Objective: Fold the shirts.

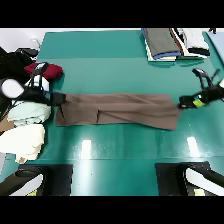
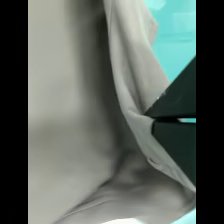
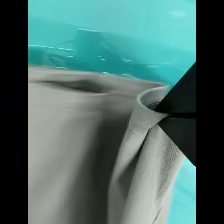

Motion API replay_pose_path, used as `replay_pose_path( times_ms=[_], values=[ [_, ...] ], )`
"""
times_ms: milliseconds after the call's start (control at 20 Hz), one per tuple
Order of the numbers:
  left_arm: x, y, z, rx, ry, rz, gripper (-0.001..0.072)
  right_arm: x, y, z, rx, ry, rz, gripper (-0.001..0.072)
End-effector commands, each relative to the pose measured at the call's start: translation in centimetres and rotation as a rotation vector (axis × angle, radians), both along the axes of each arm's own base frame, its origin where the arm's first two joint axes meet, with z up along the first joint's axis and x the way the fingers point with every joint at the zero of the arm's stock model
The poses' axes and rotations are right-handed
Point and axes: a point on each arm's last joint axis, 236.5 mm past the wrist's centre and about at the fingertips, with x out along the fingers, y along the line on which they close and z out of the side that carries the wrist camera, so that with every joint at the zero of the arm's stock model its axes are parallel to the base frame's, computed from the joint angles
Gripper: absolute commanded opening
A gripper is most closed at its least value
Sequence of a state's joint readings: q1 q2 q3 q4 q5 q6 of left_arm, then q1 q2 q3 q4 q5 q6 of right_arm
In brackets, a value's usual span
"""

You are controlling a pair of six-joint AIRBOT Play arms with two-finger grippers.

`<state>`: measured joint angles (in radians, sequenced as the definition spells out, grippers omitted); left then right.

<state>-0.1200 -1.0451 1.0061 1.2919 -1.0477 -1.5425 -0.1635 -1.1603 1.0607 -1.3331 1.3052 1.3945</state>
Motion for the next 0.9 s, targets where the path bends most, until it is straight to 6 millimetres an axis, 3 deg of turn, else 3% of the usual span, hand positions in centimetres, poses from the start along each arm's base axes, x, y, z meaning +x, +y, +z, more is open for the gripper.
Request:
replay_pose_path(
  times_ms=[0,200,250,300,350,400,450,550,600,750,850],
  values=[
    [5.8,0.9,-2.0,0.029,-0.022,0.028,0.0022,5.9,1.7,-0.8,0.006,-0.02,0.037,0.0017],
    [8.2,0.7,-4.5,0.022,-0.033,0.047,0.0026,9.8,2.5,-1.5,0.018,-0.026,0.059,0.0043],
    [8.4,0.7,-4.6,0.023,-0.037,0.049,0.0248,10.8,2.8,-1.2,0.05,-0.04,0.048,0.0276],
    [8.5,0.7,-4.4,0.018,-0.038,0.056,0.051,11.5,3.0,-0.7,0.088,-0.053,0.03,0.0392],
    [8.4,0.6,-3.9,0.017,-0.03,0.052,0.0556,11.9,3.1,0.0,0.135,-0.069,0.029,0.0393],
    [8.1,0.6,-3.5,0.022,-0.015,0.037,0.0555,11.9,3.1,0.8,0.181,-0.084,0.032,0.0414],
    [7.7,0.4,-3.0,0.027,0.007,0.016,0.0495,11.3,2.5,1.1,0.213,-0.084,0.023,0.0414],
    [6.7,0.2,-2.8,0.031,0.051,-0.009,0.0163,8.9,0.2,0.0,0.225,-0.039,-0.024,0.0523],
    [6.4,0.2,-2.9,0.03,0.065,-0.012,0.0019,7.4,-0.9,-1.0,0.231,-0.008,-0.045,0.0532],
    [6.2,-1.4,-2.5,-0.045,0.075,-0.009,0.0022,3.3,-3.4,-4.9,0.278,0.079,-0.106,0.0533],
    [6.3,-2.9,-2.1,-0.086,0.065,-0.018,0.0022,2.3,-2.8,-6.7,0.389,0.098,-0.132,0.0535]
  ],
)
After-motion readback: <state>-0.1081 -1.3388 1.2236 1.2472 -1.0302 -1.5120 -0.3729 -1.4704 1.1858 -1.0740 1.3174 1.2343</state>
